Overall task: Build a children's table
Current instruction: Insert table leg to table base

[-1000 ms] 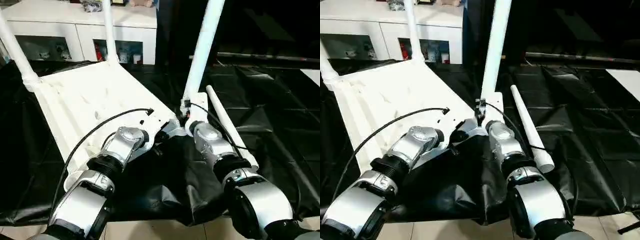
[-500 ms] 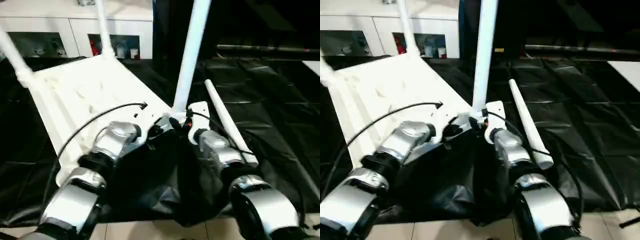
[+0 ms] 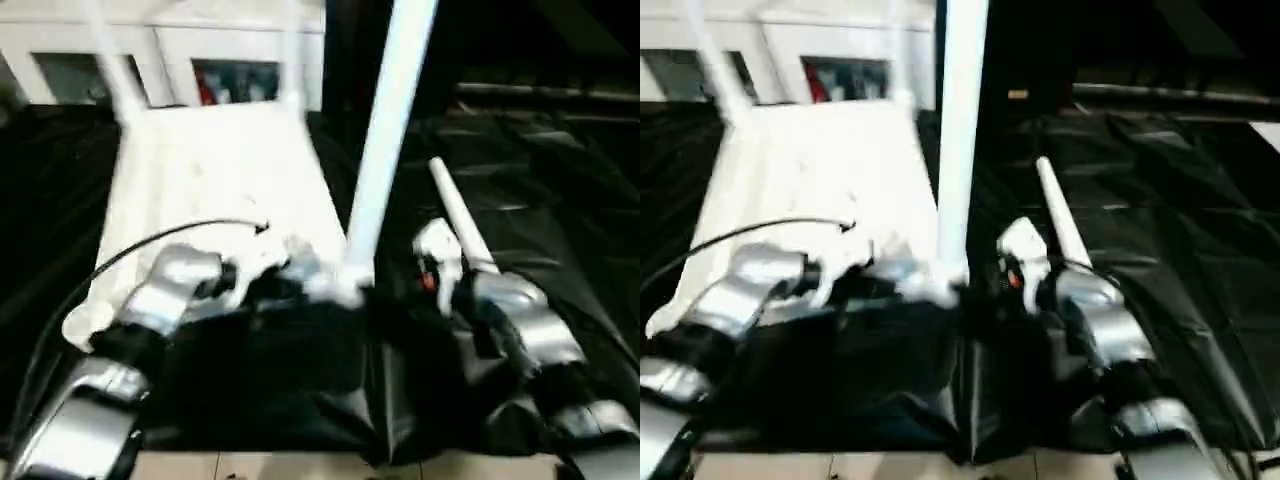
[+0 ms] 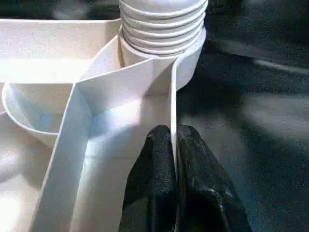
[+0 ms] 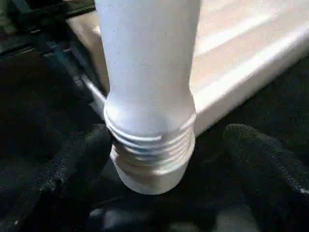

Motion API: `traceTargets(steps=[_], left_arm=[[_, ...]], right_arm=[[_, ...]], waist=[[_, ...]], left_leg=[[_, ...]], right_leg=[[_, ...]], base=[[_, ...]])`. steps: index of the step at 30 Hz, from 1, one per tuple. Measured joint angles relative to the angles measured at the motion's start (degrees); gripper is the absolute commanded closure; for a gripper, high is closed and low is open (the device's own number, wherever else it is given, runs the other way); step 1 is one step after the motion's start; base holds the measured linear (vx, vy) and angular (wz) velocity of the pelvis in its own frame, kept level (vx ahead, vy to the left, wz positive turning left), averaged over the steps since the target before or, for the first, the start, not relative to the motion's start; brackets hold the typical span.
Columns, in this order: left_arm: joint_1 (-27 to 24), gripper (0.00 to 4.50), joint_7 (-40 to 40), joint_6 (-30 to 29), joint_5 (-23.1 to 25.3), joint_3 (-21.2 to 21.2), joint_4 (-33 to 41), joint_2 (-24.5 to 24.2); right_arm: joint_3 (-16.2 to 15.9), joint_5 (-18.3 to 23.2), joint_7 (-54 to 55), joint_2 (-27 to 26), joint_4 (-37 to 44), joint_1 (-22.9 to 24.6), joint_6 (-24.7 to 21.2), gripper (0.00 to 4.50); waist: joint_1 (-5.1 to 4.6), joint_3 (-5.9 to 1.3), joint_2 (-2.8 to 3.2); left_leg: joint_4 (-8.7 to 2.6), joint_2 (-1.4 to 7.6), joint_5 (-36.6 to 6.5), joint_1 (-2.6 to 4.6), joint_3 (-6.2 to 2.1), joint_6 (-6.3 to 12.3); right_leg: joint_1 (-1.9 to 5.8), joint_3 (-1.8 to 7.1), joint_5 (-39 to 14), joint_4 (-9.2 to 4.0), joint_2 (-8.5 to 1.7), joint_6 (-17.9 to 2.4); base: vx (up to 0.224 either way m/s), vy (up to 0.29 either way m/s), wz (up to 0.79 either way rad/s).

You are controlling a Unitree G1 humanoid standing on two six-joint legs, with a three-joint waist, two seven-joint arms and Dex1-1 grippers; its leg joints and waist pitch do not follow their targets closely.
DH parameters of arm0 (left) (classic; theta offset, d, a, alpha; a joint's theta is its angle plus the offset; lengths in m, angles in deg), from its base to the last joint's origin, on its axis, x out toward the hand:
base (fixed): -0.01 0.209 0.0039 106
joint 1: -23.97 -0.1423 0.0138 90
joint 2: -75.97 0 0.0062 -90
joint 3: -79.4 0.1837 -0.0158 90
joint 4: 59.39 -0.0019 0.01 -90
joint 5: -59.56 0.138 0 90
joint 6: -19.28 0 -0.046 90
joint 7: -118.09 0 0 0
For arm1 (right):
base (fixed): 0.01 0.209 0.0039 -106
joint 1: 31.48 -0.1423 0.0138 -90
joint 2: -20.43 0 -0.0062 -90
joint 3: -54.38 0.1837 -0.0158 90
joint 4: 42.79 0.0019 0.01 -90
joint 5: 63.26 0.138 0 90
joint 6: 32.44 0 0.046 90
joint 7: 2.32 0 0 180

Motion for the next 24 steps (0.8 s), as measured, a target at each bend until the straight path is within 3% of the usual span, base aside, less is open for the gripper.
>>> traceTargets(steps=[6, 12, 24], left_arm=[[-1.37, 4.5, -3.83, 0.17, -0.41, 0.87, 1.89, -0.6], [-1.92, 4.5, -4.58, 0.14, -0.44, 0.89, 3.05, -0.79], [-2.01, 4.5, -4.77, 0.14, -0.39, 0.9, 3.07, -0.82]], right_arm=[[-2.0, -0.19, -4.72, 2.08, 4.93, 1.29, 0.35, 0.41], [-2.66, -0.84, -5.02, 1.22, 4.97, 1.35, 0.48, 0.41], [-4.6, -1.99, -4.5, -1.02, 2.49, 0.1, 2.26, 1.54]], waist=[[0.16, 0.06, 0.01], [0.28, 0.05, 0.02], [0.55, 0.05, 0.0]], left_leg=[[0.0, 0.03, -0.02, 0.12, -0.06, -0.57], [0.0, 0.02, 0.05, 0.06, -0.06, -0.52], [0.1, 0.03, 0.18, 0.06, -0.07, -0.3]], right_leg=[[0.29, 0.0, -0.03, 0.06, 0.01, 0.27], [0.28, 0.0, 0.07, 0.07, 0.01, 0.13], [0.3, 0.0, 0.08, 0.17, 0.02, 0.12]], base=[[0.0, 0.0, 0.0], [0.0, 0.0, 0.0], [0.0, 0.0, 0.0]])
